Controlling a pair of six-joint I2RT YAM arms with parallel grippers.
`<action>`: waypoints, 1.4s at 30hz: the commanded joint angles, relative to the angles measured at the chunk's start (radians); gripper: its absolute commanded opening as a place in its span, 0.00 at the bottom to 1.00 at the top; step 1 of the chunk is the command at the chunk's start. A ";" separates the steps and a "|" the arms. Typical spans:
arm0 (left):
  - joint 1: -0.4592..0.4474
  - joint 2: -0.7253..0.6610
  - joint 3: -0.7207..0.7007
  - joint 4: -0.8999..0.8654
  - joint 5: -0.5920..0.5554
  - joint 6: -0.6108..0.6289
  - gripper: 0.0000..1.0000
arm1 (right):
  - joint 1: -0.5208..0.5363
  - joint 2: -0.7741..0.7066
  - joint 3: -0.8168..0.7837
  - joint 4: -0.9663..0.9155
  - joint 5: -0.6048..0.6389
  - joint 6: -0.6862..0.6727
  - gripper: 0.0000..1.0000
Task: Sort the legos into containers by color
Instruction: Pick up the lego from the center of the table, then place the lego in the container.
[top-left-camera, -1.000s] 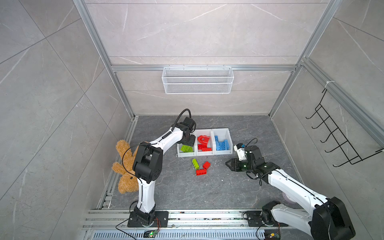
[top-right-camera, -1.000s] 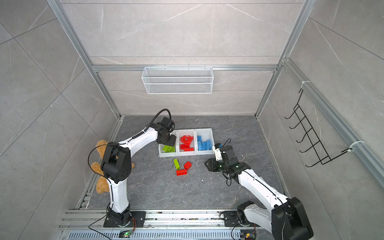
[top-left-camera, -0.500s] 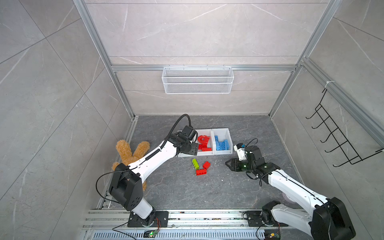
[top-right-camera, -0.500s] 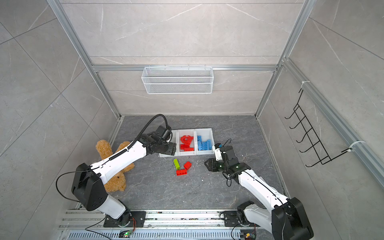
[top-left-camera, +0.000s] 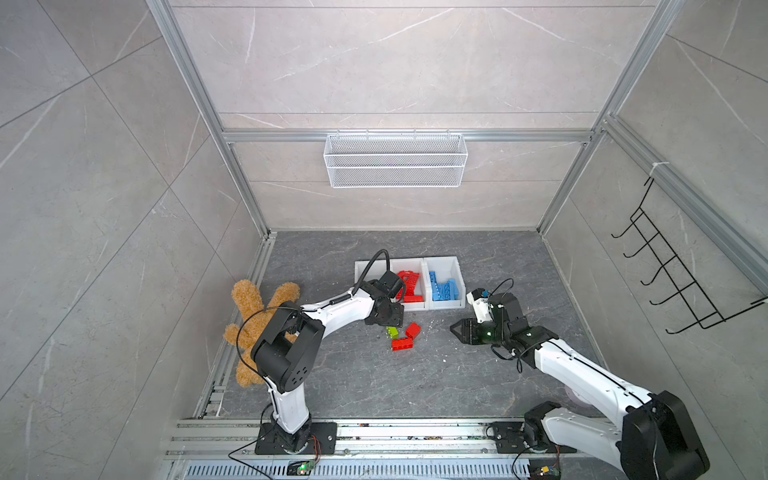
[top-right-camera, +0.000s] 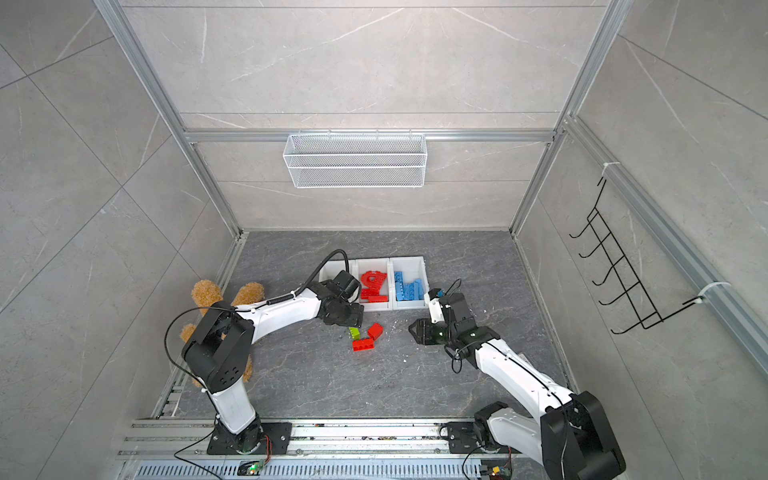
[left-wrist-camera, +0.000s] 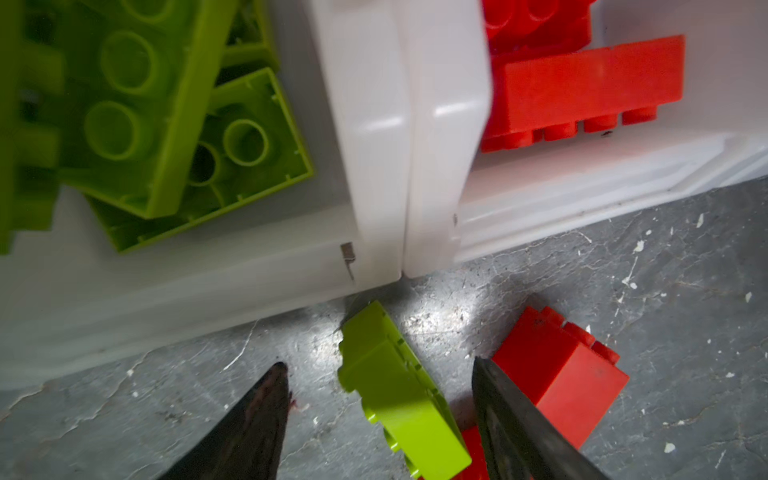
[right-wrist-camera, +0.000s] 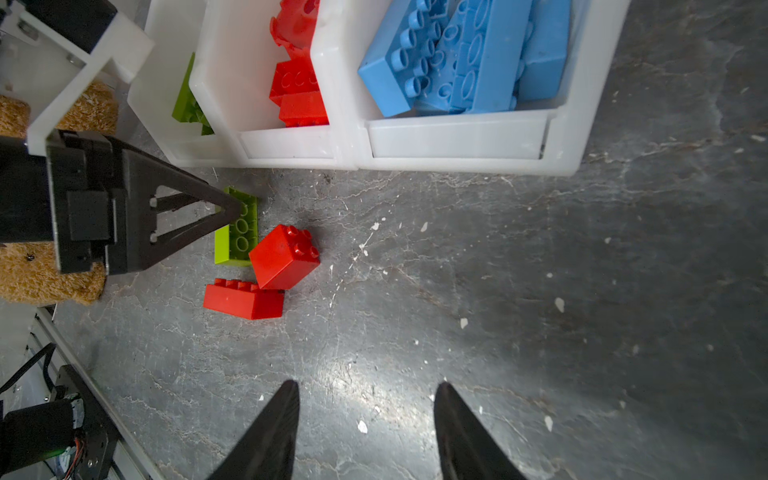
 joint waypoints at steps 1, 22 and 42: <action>-0.009 0.035 0.025 0.004 0.007 -0.013 0.68 | 0.005 0.011 -0.015 0.005 -0.008 0.008 0.54; -0.004 -0.090 0.100 -0.147 -0.098 0.078 0.18 | 0.005 0.011 -0.004 -0.007 0.003 0.003 0.54; 0.269 0.051 0.329 -0.084 -0.065 0.296 0.26 | 0.375 0.376 0.348 -0.082 0.249 -0.058 0.59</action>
